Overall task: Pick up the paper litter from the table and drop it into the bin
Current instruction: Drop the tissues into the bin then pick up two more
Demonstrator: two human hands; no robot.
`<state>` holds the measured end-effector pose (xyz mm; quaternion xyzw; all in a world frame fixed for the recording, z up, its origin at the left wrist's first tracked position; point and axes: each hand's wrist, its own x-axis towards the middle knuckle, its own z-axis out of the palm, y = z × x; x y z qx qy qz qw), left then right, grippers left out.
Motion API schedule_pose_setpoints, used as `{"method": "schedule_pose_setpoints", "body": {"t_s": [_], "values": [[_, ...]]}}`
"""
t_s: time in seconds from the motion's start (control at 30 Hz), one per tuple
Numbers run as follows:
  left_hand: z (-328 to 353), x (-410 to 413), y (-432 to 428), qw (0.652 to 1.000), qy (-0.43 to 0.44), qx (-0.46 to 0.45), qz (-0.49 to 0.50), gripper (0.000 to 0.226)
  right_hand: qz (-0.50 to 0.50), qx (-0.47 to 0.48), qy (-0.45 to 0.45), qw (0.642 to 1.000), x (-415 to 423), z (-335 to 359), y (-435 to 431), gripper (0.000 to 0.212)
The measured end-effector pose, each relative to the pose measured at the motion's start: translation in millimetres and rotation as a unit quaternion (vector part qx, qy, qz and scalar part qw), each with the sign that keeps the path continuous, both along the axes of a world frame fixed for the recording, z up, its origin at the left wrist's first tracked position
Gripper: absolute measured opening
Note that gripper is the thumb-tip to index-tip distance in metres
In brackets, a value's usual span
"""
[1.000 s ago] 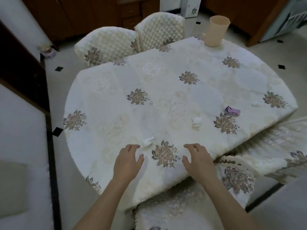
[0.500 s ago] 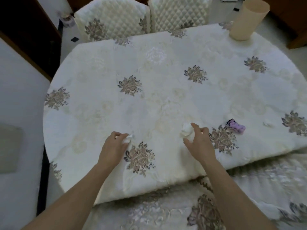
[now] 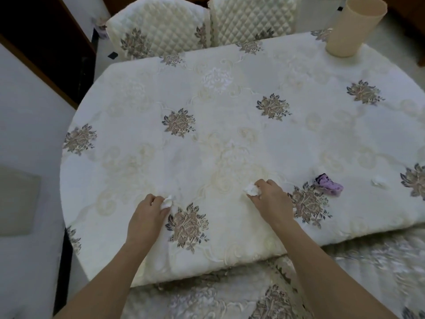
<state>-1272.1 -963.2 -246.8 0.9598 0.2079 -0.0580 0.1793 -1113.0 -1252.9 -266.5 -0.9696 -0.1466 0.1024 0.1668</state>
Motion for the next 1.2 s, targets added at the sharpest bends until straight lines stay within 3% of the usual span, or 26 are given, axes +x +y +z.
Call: {"method": "schedule_pose_setpoints", "body": {"t_s": [0.1,0.23,0.37,0.63,0.97,1.2], "values": [[3.1,-6.1,-1.8,0.999,0.010,-0.012,0.035,0.024,-0.017,0.027,0.034,0.999,-1.5,-1.4,2.1,0.028],[15.2,-13.5,-6.6,0.996,-0.038,-0.045,0.062,0.020,-0.071,0.089,0.059,0.992,-9.8,8.9,8.5,0.026],[39.0,-14.2,-5.6,0.988,-0.082,-0.089,0.096,0.019,-0.084,0.132,0.039,0.987,-23.2,35.9,22.9,0.021],[121.7,-17.5,18.5,0.970,-0.203,-0.091,0.102,0.024,-0.046,0.198,-0.015,0.979,-52.8,117.8,68.8,0.010],[190.7,-43.0,19.0,0.954,-0.287,-0.078,0.036,0.024,-0.005,0.259,-0.080,0.962,-94.4,198.9,108.3,0.012],[192.2,-31.3,-34.8,0.951,-0.278,-0.113,-0.070,0.032,-0.088,0.233,-0.122,0.961,-126.2,207.8,36.6,0.014]]}}
